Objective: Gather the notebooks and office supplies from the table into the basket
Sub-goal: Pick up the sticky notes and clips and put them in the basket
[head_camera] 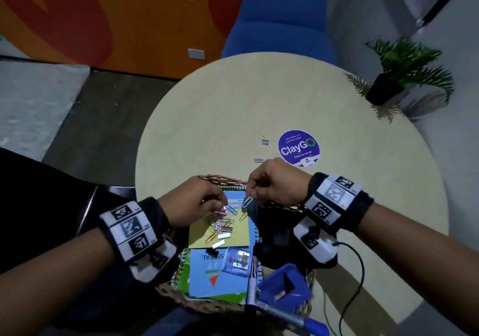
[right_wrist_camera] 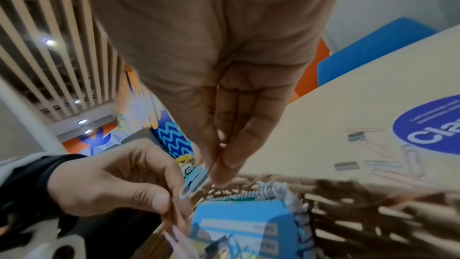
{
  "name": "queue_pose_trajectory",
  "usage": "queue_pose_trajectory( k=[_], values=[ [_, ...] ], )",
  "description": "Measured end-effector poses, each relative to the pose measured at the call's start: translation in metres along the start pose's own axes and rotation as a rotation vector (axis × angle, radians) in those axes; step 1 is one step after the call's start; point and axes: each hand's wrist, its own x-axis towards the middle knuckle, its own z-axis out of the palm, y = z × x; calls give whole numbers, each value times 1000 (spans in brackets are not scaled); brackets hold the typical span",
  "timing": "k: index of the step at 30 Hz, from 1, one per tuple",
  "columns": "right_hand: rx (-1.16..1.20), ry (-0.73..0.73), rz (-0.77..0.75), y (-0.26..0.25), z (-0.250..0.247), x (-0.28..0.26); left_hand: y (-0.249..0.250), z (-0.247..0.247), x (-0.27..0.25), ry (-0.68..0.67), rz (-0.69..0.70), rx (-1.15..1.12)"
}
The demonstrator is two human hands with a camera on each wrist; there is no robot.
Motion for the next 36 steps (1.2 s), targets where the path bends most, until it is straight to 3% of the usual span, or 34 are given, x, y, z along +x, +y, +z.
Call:
queue_pose_trajectory(
  k=[2, 7, 10, 16, 18, 20, 23, 26, 30, 33, 36],
  values=[
    [-11, -40, -7, -6, 9, 2, -9, 8, -8, -54, 11, 93],
    [-57, -106, -18, -12, 20, 3, -22, -6, -10, 158, -30, 134],
    [-160, -133, 0, -10, 18, -1, -15, -21, -3, 212, -44, 101],
    [-271, 115, 134, 38, -48, -25, 7, -74, 61, 349, 15, 362],
    [-303, 177, 231, 69, -69, -27, 13, -85, 98, 291, -10, 429],
    [-312, 207, 325, 101, -79, -21, 21, -81, 136, 148, -57, 467],
    [-283, 192, 415, 140, -74, -2, 30, -50, 183, -59, -93, 492],
    [-223, 185, 469, 169, -61, 15, 32, -22, 216, -178, -140, 515],
    [-152, 192, 403, 179, -40, 36, 32, -11, 240, -265, -171, 477],
    [-198, 147, 269, 174, -27, 52, 32, -12, 246, -259, -171, 518],
    [-255, 150, 218, 168, -21, 65, 33, -10, 249, -340, -185, 526]
  ],
)
